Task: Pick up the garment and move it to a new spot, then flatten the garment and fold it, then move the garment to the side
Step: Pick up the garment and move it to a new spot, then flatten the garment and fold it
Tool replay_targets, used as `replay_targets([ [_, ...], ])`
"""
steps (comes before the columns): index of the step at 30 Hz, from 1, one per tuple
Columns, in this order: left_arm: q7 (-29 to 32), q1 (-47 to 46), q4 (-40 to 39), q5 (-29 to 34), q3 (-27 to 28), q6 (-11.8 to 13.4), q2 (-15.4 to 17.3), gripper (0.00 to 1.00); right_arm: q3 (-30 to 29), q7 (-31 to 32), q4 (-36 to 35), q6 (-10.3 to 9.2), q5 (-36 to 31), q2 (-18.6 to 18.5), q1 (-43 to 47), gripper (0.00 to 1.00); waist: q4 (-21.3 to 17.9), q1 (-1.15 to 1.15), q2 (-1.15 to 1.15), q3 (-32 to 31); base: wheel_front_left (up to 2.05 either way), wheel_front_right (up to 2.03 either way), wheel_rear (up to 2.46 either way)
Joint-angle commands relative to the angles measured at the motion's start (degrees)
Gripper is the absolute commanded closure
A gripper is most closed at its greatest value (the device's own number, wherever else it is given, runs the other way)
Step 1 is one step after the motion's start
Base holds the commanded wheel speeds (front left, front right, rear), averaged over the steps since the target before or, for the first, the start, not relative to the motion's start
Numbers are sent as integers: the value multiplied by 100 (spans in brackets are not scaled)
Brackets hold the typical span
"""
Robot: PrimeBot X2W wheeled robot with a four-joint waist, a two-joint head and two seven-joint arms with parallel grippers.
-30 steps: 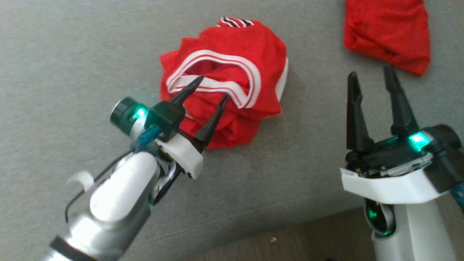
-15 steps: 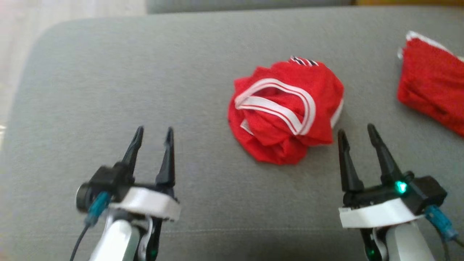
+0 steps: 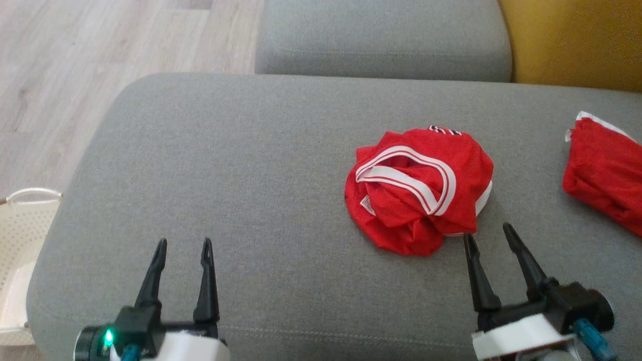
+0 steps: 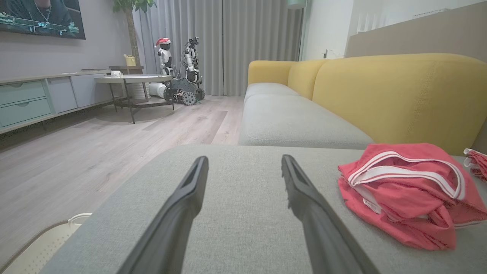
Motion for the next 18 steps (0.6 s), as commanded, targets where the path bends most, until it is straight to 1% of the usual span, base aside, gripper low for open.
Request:
replay_targets([
  [1,-30,-96,-243,106,218,25,-69,0,72,-25,-160,25,-72,2,-33,0,-10,1,0,-46,0,0,0],
  [6,-30,32,-248,199,188,11,-109,0,15,-25,-154,25,-44,2,51,0,-35,1,0,-77,0,0,0],
  [18,-30,-25,-111,250,152,-65,-152,0,0,-25,-195,25,41,2,49,0,-66,1,0,-84,0,0,0],
])
